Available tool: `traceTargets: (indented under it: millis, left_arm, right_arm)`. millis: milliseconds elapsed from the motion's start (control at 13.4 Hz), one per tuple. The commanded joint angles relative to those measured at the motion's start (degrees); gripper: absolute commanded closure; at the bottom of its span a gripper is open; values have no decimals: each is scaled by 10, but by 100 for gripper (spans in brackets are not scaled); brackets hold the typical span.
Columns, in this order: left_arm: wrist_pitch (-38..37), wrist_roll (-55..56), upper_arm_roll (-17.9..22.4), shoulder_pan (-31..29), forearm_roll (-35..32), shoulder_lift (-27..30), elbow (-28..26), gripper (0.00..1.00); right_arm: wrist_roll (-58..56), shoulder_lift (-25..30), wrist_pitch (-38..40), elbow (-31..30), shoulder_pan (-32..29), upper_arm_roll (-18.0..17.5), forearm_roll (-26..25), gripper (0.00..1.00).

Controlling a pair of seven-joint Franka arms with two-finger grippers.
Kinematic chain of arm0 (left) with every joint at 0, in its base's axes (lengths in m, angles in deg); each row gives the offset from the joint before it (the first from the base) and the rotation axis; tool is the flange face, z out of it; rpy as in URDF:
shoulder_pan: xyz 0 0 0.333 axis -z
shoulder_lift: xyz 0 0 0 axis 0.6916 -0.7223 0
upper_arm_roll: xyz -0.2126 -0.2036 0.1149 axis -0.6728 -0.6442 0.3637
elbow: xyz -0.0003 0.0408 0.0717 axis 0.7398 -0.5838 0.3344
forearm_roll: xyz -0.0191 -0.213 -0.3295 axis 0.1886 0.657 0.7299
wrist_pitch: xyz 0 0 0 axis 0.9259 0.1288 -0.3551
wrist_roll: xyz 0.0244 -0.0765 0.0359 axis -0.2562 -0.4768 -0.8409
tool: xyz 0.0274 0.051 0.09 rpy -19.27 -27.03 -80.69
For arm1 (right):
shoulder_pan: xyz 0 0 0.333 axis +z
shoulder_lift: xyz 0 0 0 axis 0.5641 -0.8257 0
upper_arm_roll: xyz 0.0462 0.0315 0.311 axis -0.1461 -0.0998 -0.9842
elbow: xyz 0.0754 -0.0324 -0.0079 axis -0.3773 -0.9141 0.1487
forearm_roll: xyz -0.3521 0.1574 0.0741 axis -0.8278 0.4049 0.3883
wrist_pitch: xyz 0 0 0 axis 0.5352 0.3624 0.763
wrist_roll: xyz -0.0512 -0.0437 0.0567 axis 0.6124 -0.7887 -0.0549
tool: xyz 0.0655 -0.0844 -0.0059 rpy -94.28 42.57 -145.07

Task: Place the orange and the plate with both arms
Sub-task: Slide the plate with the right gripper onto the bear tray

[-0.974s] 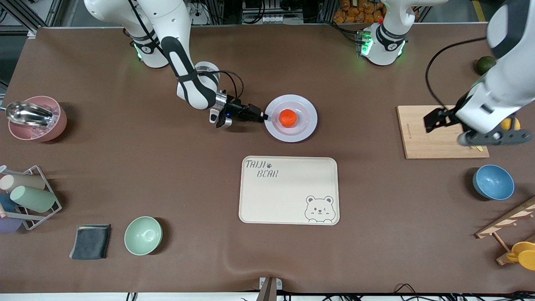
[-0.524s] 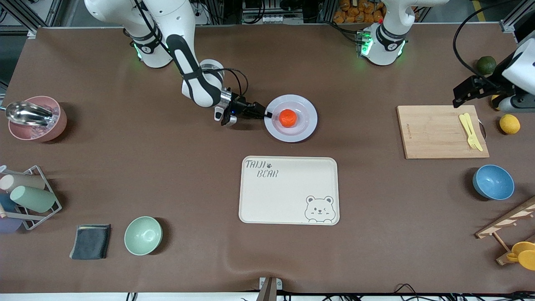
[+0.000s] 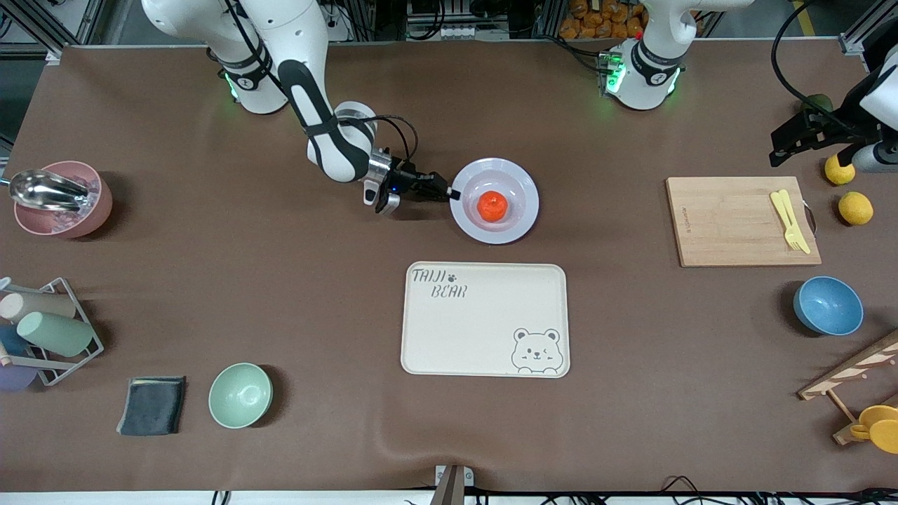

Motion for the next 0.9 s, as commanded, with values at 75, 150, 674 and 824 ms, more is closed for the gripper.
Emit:
traceTargets:
  millis: [75, 150, 674, 824]
  left_arm:
    - [-23, -10, 4, 3, 8, -2, 17, 0]
    - [-23, -10, 5, 2, 11, 1, 17, 0]
    - [-23, -5, 3, 3, 14, 2, 17, 0]
    - [-23, -4, 3, 3, 14, 2, 17, 0]
  right_arm:
    - [-1, 2, 60, 0, -28, -3, 31, 100]
    - [1, 1, 79, 0, -28, -2, 58, 100]
    - [48, -9, 7, 100, -58, 0, 79, 100]
    - [62, -38, -75, 177, -60, 0, 79, 100]
